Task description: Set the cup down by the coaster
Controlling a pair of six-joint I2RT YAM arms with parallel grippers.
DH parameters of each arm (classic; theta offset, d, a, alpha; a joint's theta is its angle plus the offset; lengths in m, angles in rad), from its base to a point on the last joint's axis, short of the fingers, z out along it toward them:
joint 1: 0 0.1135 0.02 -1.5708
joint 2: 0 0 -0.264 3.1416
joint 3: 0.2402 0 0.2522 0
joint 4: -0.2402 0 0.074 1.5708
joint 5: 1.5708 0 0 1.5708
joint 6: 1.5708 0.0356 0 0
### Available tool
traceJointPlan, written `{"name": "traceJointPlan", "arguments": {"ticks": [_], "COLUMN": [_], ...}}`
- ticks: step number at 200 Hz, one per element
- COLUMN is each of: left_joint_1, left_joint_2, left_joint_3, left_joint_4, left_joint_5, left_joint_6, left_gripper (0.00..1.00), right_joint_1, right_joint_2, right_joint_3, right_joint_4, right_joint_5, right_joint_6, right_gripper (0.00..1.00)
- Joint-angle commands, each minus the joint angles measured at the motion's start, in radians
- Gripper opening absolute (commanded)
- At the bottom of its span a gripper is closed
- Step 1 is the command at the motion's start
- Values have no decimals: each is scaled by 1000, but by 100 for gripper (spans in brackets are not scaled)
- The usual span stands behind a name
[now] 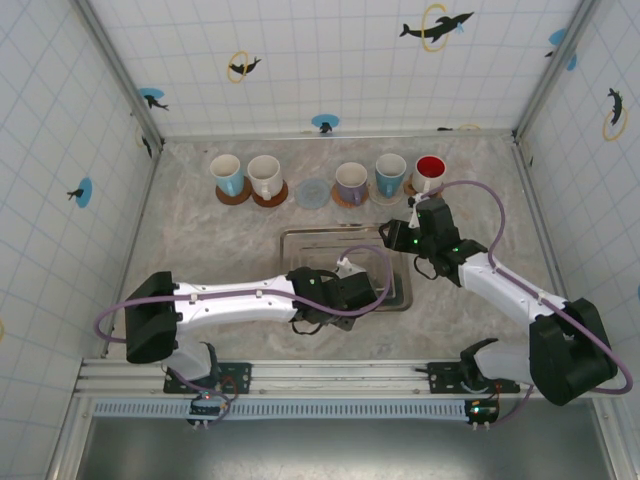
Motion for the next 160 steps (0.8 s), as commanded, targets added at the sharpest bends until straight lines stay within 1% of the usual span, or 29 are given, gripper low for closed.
{"name": "traceJointPlan", "arguments": {"ticks": [1, 91, 160], "left_joint_1": [-9, -9, 12], "left_joint_2": [14, 63, 82], "left_joint_3": [2, -22, -59], "left_joint_4": [11, 50, 60], "left_joint_5": [16, 24, -22], "left_joint_6": [-2, 6, -15], "left_gripper": [55, 56, 50], "right_joint_1": [-6, -8, -13], "right_joint_2": [-11, -17, -20], "right_joint_3": [-24, -34, -38], "right_joint_4": [25, 29, 31], "right_joint_5": [7, 7, 6], "right_joint_6": [1, -1, 1], "right_gripper": [61, 61, 61]}}
